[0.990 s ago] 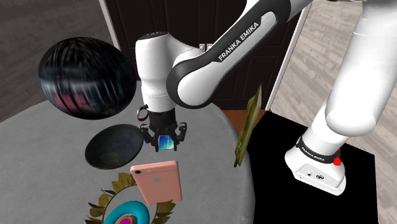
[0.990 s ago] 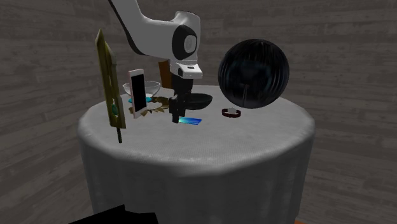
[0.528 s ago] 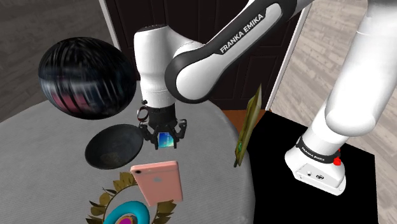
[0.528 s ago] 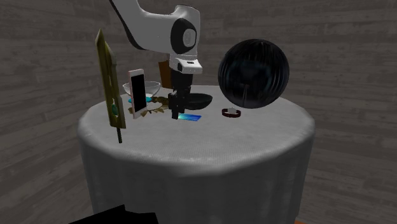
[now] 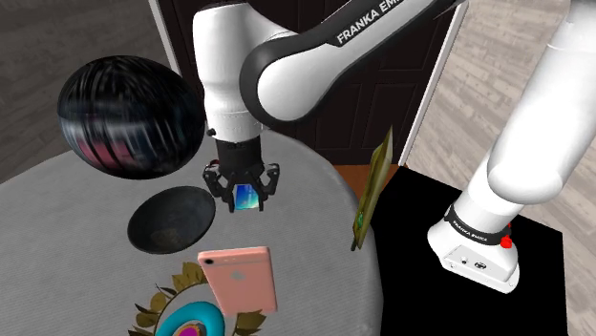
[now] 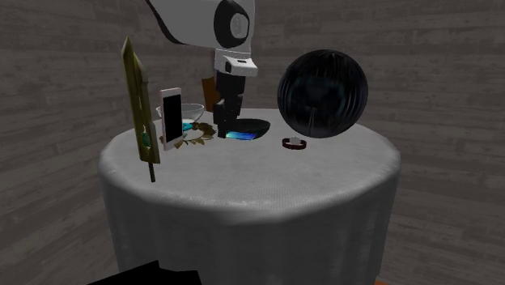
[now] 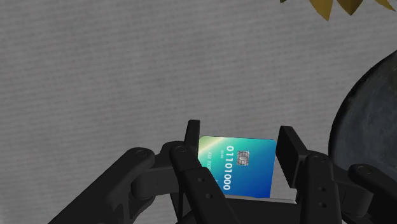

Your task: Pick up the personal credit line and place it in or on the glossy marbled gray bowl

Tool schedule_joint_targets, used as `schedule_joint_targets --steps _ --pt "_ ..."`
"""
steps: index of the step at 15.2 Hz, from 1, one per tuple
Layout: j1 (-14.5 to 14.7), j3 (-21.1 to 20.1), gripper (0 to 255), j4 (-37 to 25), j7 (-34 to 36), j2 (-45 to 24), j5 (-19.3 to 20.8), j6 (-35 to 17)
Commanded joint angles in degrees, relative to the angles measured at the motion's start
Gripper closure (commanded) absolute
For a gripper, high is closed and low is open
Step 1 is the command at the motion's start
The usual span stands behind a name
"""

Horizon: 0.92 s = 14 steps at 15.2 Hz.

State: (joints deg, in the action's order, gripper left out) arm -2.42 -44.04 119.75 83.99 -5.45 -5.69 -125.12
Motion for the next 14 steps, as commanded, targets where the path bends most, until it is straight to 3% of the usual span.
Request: schedule_joint_targets --steps 1,11,14 --pt "-0.21 -0.02 255 -0.92 -0.34 0.82 -0.59 1.59" --pt "-0.86 0.1 255 -5.72 -1.27 4.4 -2.92 9.15" --pt "1.75 -0.87 255 -14.15 4.83 -4.37 4.08 10.65"
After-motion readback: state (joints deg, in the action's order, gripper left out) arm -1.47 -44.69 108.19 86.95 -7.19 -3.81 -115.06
